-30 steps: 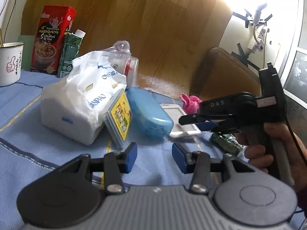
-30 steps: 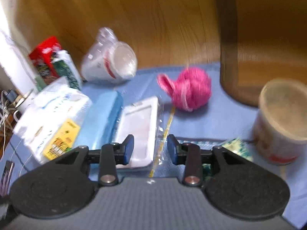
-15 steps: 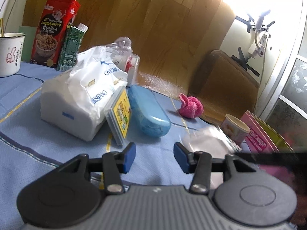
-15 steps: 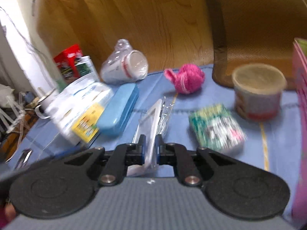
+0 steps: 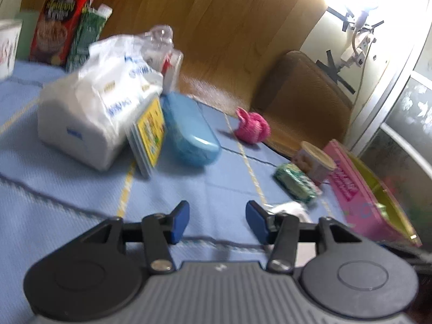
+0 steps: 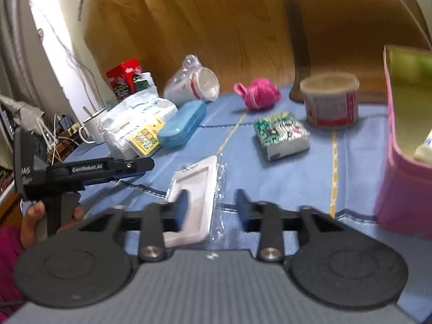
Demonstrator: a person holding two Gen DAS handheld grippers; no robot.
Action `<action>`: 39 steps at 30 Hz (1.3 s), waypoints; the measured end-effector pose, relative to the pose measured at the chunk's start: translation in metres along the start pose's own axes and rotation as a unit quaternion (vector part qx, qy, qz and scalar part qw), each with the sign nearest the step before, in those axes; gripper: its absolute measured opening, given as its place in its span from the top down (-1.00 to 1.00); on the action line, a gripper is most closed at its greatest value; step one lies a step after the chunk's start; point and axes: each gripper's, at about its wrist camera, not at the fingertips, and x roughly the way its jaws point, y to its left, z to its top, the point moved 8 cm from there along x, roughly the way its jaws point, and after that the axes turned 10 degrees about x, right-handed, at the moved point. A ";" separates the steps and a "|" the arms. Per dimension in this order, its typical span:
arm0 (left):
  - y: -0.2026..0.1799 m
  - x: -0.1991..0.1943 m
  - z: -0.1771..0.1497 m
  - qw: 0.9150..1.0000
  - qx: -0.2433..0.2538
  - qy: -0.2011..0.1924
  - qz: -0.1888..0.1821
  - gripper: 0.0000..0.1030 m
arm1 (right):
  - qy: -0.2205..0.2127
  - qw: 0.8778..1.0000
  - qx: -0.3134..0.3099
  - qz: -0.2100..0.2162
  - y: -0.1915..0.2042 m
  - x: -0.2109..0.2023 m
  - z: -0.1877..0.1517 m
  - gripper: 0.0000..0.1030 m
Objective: Organize soft objects
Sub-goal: 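Grasp the clear card holder with the left gripper, then carry the card holder into the tin box and open the left gripper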
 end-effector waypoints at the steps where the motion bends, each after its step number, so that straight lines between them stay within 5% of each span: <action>1: -0.004 -0.001 -0.002 1.000 -0.007 0.005 -0.011 -0.01 | -0.002 1.000 -0.012 0.001 0.001 -0.002 -0.002 -0.05; 4: -0.020 -0.003 -0.005 0.999 -0.014 0.019 -0.034 -0.07 | 0.000 0.999 -0.054 0.004 0.009 -0.006 -0.012 -0.31; 7: -0.037 -0.001 -0.009 0.998 -0.012 0.038 -0.050 -0.42 | 0.006 0.995 -0.096 0.007 0.015 -0.004 -0.023 -0.58; 13: -0.070 0.014 -0.018 0.993 -0.001 0.072 -0.090 -0.48 | 0.037 0.988 -0.148 -0.011 0.019 0.017 -0.037 -0.61; 17: -0.083 0.024 -0.022 0.994 0.018 0.073 -0.083 -0.46 | 0.042 0.986 -0.158 -0.019 0.018 0.030 -0.042 -0.62; 28: -0.090 0.022 -0.019 0.996 0.038 0.053 -0.064 -0.31 | -0.002 0.979 -0.201 -0.034 0.039 0.028 -0.046 -0.02; 39: -0.139 0.015 0.033 0.991 0.093 0.008 -0.097 -0.27 | -0.093 0.969 -0.217 -0.066 0.040 -0.003 -0.012 -0.01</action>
